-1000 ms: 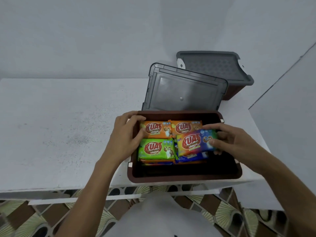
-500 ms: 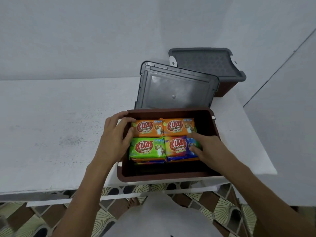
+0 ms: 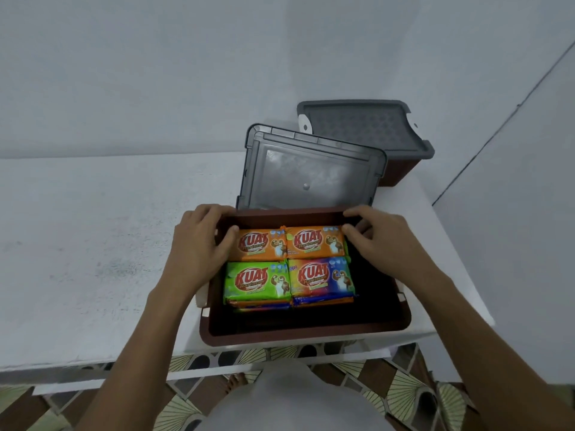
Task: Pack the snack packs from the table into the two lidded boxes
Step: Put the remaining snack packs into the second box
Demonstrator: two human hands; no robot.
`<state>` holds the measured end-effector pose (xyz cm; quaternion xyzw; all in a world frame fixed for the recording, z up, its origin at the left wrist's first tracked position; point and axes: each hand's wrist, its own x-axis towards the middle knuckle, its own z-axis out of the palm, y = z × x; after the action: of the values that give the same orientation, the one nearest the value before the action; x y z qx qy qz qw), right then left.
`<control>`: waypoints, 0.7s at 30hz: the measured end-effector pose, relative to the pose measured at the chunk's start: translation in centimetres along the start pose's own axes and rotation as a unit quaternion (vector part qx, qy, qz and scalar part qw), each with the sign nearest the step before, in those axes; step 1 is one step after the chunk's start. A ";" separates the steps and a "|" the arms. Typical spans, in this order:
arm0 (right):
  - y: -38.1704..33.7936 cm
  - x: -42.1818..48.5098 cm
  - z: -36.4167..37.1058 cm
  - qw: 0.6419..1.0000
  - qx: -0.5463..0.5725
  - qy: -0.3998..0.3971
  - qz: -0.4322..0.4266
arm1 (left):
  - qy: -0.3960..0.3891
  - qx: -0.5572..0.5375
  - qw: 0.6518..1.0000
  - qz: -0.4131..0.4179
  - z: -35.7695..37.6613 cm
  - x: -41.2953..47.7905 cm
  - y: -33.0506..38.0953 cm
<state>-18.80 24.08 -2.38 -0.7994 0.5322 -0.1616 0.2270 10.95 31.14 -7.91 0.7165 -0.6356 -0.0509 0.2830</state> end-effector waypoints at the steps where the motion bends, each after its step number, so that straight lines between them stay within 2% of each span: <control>1: 0.1 0.6 -0.4 0.999 0.015 0.031 -0.001 | 0.001 -0.010 1.000 -0.008 0.0 0.9 0.1; 5: 1.5 3.5 -1.1 0.987 0.066 0.138 0.044 | -0.014 -0.055 0.998 -0.034 0.3 5.6 0.6; 8: 3.1 5.6 -0.9 0.980 0.074 0.148 0.110 | -0.046 -0.072 0.992 -0.088 1.2 9.3 0.8; 10: 4.1 6.8 -0.7 0.978 0.056 0.125 0.156 | -0.076 -0.059 0.987 -0.130 1.9 11.3 0.9; 13: 4.9 7.9 -0.4 0.968 0.092 0.040 0.229 | -0.137 -0.036 0.971 -0.195 3.2 13.7 0.4; 16: 5.0 8.1 0.1 0.942 0.183 -0.034 0.279 | -0.203 -0.128 0.929 -0.281 3.7 14.6 0.5; 18: 5.0 8.1 0.4 0.929 0.225 -0.037 0.292 | -0.223 -0.197 0.897 -0.327 3.6 14.5 1.1; 21: 4.8 8.0 0.3 0.922 0.247 -0.032 0.296 | -0.234 -0.218 0.882 -0.346 3.1 14.1 1.5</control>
<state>-19.28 15.14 -5.07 -0.5290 0.6798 -0.1879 0.4720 10.94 16.81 -5.72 0.7782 -0.3676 -0.4495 0.2392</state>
